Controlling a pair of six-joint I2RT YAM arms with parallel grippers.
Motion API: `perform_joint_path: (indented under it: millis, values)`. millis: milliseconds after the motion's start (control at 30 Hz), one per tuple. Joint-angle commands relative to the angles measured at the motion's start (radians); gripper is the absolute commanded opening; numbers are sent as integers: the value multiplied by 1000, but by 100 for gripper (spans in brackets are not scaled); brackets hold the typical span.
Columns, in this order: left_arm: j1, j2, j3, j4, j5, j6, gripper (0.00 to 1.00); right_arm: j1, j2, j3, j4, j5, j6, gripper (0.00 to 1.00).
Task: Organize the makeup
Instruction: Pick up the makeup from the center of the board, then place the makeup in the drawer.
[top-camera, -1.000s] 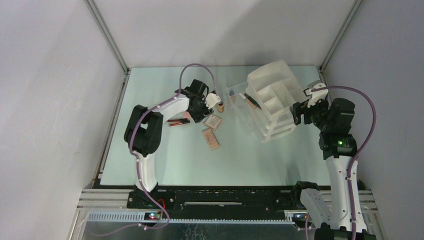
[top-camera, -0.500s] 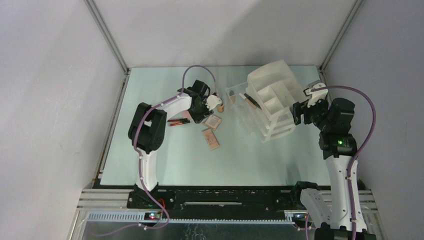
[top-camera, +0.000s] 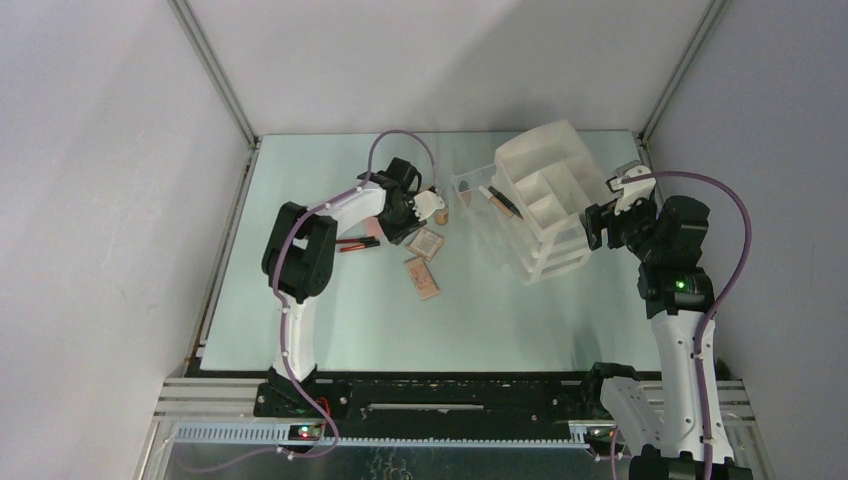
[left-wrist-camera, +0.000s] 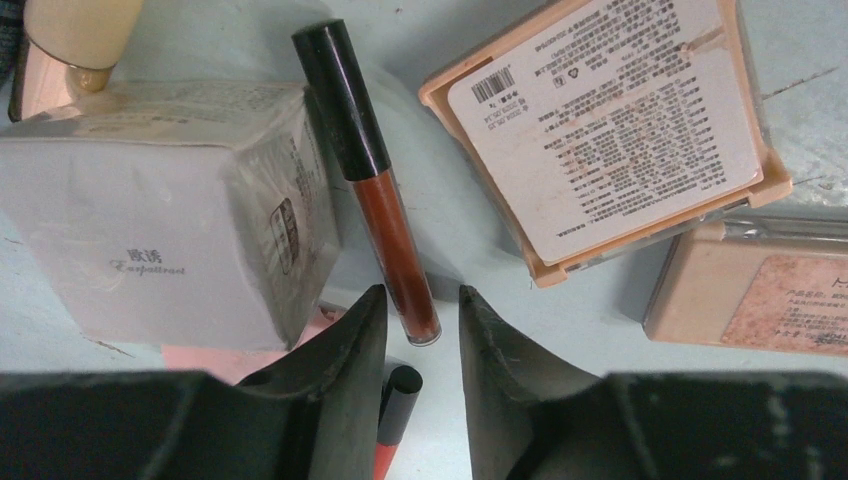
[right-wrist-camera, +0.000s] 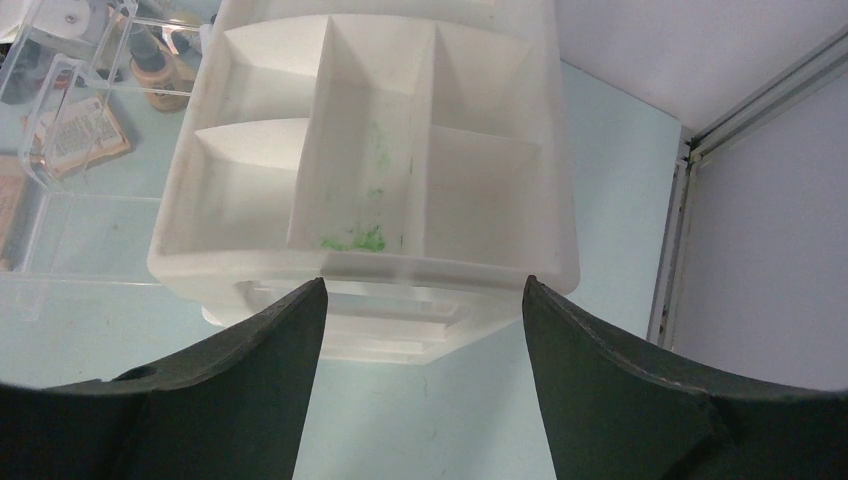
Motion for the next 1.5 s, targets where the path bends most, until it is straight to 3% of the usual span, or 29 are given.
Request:
perform_joint_path:
  millis: [0, 333, 767, 1000, 1100, 1333, 1467]
  values:
    - [7, 1, 25, -18, 2, 18, 30, -5, 2, -6, 22, -4, -10, 80]
    - [7, -96, -62, 40, -31, -91, 14, -4, 1, -6, 22, -2, -10, 80]
    - [5, -465, -243, 71, -32, -162, 1, -1, -3, -6, 22, 3, -11, 80]
    - [-59, -714, -288, 11, -1, 89, 0, 2, -10, -6, 23, 5, -13, 80]
    - [-124, -753, -245, -12, 15, 219, 0, 1, -10, -6, 24, 6, -11, 80]
    - [-277, -691, -158, -31, -22, 610, 0, -5, -15, -6, 22, -5, -7, 80]
    - [-318, -576, -22, -83, -27, 724, 0, -5, -19, -6, 22, -8, -7, 80]
